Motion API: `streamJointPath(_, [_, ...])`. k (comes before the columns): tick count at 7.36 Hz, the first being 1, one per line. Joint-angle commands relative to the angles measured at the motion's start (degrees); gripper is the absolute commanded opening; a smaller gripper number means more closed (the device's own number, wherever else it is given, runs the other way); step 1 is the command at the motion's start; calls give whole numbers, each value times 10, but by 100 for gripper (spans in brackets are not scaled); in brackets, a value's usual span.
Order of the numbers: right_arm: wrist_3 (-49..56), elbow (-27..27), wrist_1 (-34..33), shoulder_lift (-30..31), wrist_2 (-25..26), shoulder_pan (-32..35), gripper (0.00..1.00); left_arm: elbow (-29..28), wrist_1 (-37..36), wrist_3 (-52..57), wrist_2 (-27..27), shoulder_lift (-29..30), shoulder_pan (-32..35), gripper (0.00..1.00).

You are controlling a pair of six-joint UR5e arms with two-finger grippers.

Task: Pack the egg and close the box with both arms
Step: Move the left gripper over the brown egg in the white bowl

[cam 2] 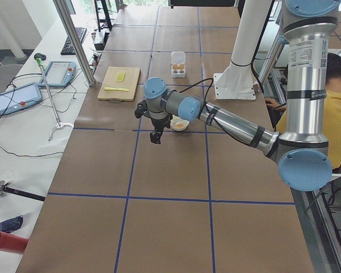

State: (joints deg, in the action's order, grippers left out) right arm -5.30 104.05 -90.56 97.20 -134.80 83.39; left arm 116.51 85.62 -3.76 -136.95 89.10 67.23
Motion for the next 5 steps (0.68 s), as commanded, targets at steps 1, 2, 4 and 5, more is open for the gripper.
streamJointPath(1, [-1, -1, 0, 0, 1, -2, 100, 3, -7, -125, 1, 82, -87, 100])
streamJointPath(2, [-1, -1, 0, -1, 1, -6, 100, 3, -5, -143, 3, 99, -103, 100])
streamJointPath(4, [-1, -1, -1, -1, 1, -8, 100, -28, -7, -192, 18, 137, -173, 100])
streamJointPath(5, [-1, -2, -1, 0, 1, -9, 100, -43, -7, -239, 56, 163, -191, 100])
